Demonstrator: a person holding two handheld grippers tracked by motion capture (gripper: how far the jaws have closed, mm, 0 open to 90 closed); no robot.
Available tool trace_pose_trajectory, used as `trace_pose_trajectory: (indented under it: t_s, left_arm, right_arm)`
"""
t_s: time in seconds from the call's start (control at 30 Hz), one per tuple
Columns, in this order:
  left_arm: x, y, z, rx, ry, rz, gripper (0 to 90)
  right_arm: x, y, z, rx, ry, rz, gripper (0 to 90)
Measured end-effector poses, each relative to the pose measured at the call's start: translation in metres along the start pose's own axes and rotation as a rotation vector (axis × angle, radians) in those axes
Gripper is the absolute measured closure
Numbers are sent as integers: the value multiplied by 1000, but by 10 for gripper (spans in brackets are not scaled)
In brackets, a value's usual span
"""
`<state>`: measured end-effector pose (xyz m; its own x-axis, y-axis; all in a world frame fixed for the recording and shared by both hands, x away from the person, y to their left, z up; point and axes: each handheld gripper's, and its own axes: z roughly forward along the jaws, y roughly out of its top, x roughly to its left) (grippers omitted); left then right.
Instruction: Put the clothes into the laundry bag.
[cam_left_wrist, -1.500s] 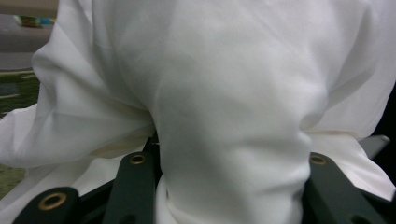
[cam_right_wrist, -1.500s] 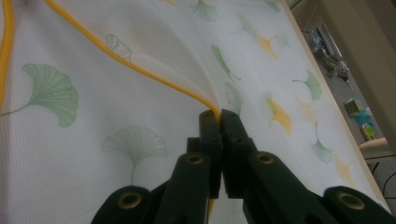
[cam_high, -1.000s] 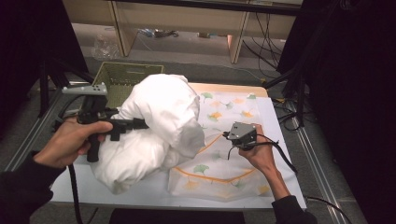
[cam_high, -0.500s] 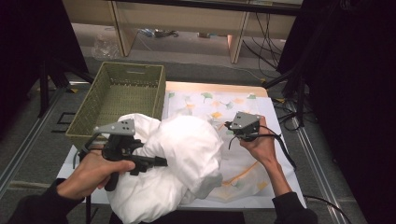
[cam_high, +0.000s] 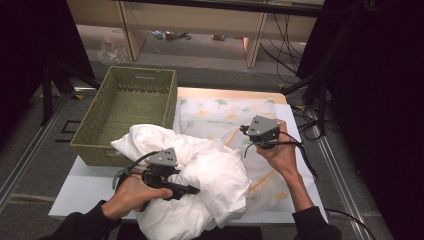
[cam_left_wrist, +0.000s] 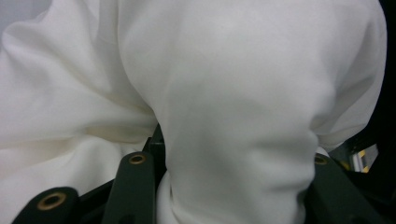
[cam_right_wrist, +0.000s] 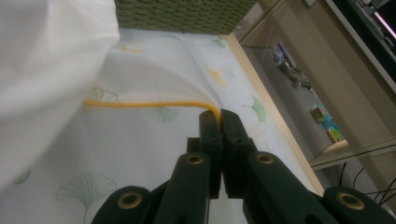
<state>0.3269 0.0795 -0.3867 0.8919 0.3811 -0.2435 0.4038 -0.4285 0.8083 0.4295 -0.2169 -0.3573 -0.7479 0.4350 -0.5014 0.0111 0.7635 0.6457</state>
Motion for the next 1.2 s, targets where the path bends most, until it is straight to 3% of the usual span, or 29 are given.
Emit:
trace_pose_trajectory:
  t_s: [0.1, 0.13, 0.23, 0.43, 0.47, 0.57, 0.67, 0.77, 0.8, 0.83, 1.0, 1.07, 1.1, 1.13, 1.17, 1.2]
  left_arm:
    - [1, 2, 11, 24, 8, 7, 566]
    - [3, 4, 14, 30, 15, 12, 566]
    - [5, 12, 22, 61, 100, 72, 562]
    - [10, 22, 39, 83, 76, 73, 558]
    - [10, 23, 43, 98, 80, 83, 557]
    - [10, 17, 60, 128, 71, 97, 555]
    - [13, 7, 74, 169, 37, 47, 554]
    - [18, 8, 79, 163, 42, 55, 553]
    - [16, 9, 78, 162, 46, 13, 553]
    - [20, 12, 76, 150, 47, 45, 553]
    - [24, 24, 75, 117, 66, -26, 534]
    - [25, 24, 85, 118, 82, -41, 511]
    - [27, 23, 92, 118, 94, -42, 496]
    - [29, 21, 99, 122, 113, -27, 486]
    - [32, 18, 104, 127, 128, -26, 476]
    - [35, 15, 109, 122, 128, -56, 456]
  right_arm:
    - [2, 6, -2, -15, 14, -30, 897]
    - [5, 8, -4, -8, 4, -12, 897]
    - [7, 11, -5, -3, 14, -27, 897]
    - [7, 12, -5, -8, 15, -50, 897]
    - [8, 12, -6, -1, 9, -26, 897]
    - [7, 13, -8, -13, -8, -28, 897]
    - [8, 13, -10, -18, -12, -30, 897]
    - [10, 14, -9, -16, 3, -33, 897]
    - [10, 15, -9, -13, 3, -41, 897]
    - [10, 15, -8, -22, -3, -57, 897]
    - [10, 19, -12, -32, -3, -63, 897]
    - [11, 20, -13, -33, -5, -65, 897]
    - [12, 20, -13, -17, 8, -44, 897]
    - [13, 20, -12, -17, 10, -46, 897]
    - [13, 19, -11, -15, 7, -65, 897]
    - [13, 19, -10, -11, 6, -83, 897]
